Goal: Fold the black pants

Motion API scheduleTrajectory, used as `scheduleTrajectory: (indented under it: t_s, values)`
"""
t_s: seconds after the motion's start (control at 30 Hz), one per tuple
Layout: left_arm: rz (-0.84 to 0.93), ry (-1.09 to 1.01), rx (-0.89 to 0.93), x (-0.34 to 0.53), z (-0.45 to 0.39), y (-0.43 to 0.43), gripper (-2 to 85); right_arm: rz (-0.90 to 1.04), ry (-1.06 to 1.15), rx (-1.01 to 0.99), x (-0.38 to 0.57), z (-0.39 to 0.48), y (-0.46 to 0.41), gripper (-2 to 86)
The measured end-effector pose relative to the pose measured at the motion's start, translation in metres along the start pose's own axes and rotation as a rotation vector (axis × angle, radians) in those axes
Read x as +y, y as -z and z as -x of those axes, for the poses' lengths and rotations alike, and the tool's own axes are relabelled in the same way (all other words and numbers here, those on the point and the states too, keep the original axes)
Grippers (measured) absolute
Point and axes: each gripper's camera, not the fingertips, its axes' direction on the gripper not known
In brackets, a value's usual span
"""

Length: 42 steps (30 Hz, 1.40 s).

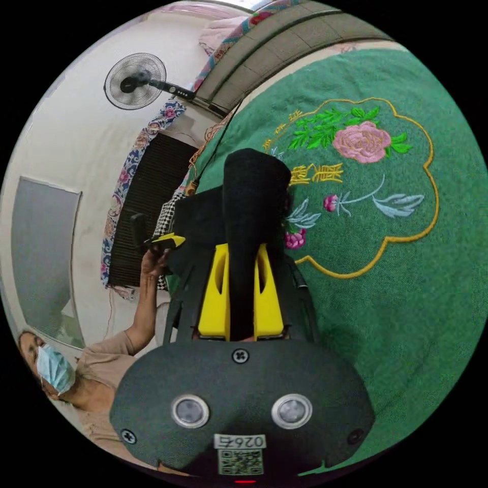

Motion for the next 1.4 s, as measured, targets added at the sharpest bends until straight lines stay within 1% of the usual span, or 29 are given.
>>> scheduleTrajectory:
  t_s: [0.1,0.13,0.23,0.3,0.37,0.4,0.47,0.5,0.63,0.67,0.7,0.73,0.77,0.8,0.83,0.87,0.9,0.97,1.03,1.07,1.1,1.13,1.17,1.2,1.23,1.27,1.33,1.37,1.4]
  values:
    - [-0.067,-0.059,-0.012,0.01,-0.035,-0.006,6.3,-0.063,0.135,0.176,0.037,0.047,0.032,2.6]
    - [-0.108,-0.091,-0.007,0.015,-0.054,-0.009,5.9,-0.082,0.162,0.203,0.047,0.057,0.04,2.6]
    - [-0.221,-0.208,-0.025,0.027,-0.115,-0.021,5.5,-0.207,0.278,0.327,0.104,0.102,0.095,2.5]
    - [-0.3,-0.271,0.01,0.034,-0.152,-0.033,5.3,-0.343,0.336,0.413,0.16,0.126,0.146,2.4]
    - [-0.366,-0.338,0.092,0.031,-0.202,-0.052,5.2,-0.427,0.362,0.467,0.202,0.137,0.187,2.3]
    - [-0.373,-0.358,0.106,0.028,-0.217,-0.057,5.2,-0.477,0.372,0.493,0.228,0.142,0.218,2.3]
    - [-0.374,-0.474,0.134,0.003,-0.288,-0.082,5.2,-0.555,0.368,0.531,0.268,0.145,0.269,2.4]
    - [-0.368,-0.506,0.138,-0.005,-0.307,-0.089,5.2,-0.61,0.354,0.561,0.295,0.144,0.304,2.4]
    - [-0.302,-0.727,0.181,-0.069,-0.461,-0.162,5.3,-0.782,0.264,0.674,0.381,0.133,0.41,2.4]
    - [-0.265,-0.782,0.201,-0.09,-0.506,-0.19,5.4,-0.841,0.214,0.7,0.411,0.124,0.445,2.5]
    - [-0.241,-0.807,0.214,-0.101,-0.528,-0.206,5.4,-0.9,0.153,0.71,0.439,0.111,0.476,2.6]
    - [-0.195,-0.844,0.239,-0.123,-0.572,-0.241,5.7,-0.93,0.117,0.712,0.454,0.102,0.492,2.7]
    - [-0.156,-0.869,0.249,-0.143,-0.613,-0.281,6.1,-0.99,0.032,0.709,0.482,0.08,0.522,2.9]
    - [-0.142,-0.871,0.247,-0.153,-0.631,-0.303,6.3,-1.045,-0.074,0.698,0.507,0.05,0.548,3.3]
    - [-0.111,-0.829,0.224,-0.169,-0.662,-0.349,6.5,-1.061,-0.137,0.693,0.518,0.032,0.56,4.0]
    - [-0.094,-0.735,0.198,-0.178,-0.681,-0.391,5.7,-1.055,-0.276,0.695,0.536,-0.005,0.579,5.2]
    - [-0.092,-0.702,0.199,-0.179,-0.689,-0.41,5.3,-0.998,-0.439,0.726,0.55,-0.043,0.592,6.6]
    - [-0.105,-0.721,0.312,-0.161,-0.717,-0.468,1.6,-0.937,-0.58,0.787,0.574,-0.078,0.595,7.9]
    - [-0.143,-0.796,0.384,-0.136,-0.735,-0.5,-0.1,-1.029,-0.503,0.82,0.606,-0.071,0.589,8.1]
    - [-0.186,-0.87,0.364,-0.119,-0.748,-0.517,-0.5,-1.098,-0.46,0.874,0.624,-0.055,0.585,7.6]
    - [-0.205,-0.898,0.326,-0.112,-0.755,-0.527,-0.6,-1.154,-0.407,0.981,0.637,-0.033,0.578,6.7]
    - [-0.222,-0.934,0.232,-0.101,-0.769,-0.548,-0.8,-1.181,-0.367,1.038,0.641,-0.021,0.574,6.0]
    - [-0.198,-0.962,0.143,-0.096,-0.784,-0.572,-0.9,-1.212,-0.28,1.156,0.643,0.002,0.565,4.7]
    - [-0.172,-0.967,0.103,-0.095,-0.791,-0.584,-0.9,-1.184,-0.194,1.264,0.637,0.02,0.557,2.4]
    - [-0.147,-0.979,0.046,-0.092,-0.803,-0.607,-1.0,-1.149,-0.147,1.308,0.631,0.026,0.553,1.3]
    - [-0.164,-1.028,0.016,-0.087,-0.812,-0.62,-1.0,-1.068,-0.045,1.372,0.616,0.032,0.546,0.2]
    - [-0.197,-1.104,0.001,-0.082,-0.821,-0.637,-1.0,-0.932,0.014,1.474,0.591,0.023,0.537,-0.7]
    - [-0.204,-1.123,-0.001,-0.08,-0.827,-0.646,-1.0,-0.786,-0.016,1.577,0.571,0.003,0.533,-1.0]
    - [-0.202,-1.133,-0.011,-0.079,-0.831,-0.651,-1.0,-0.582,-0.09,1.688,0.552,-0.027,0.53,-1.2]
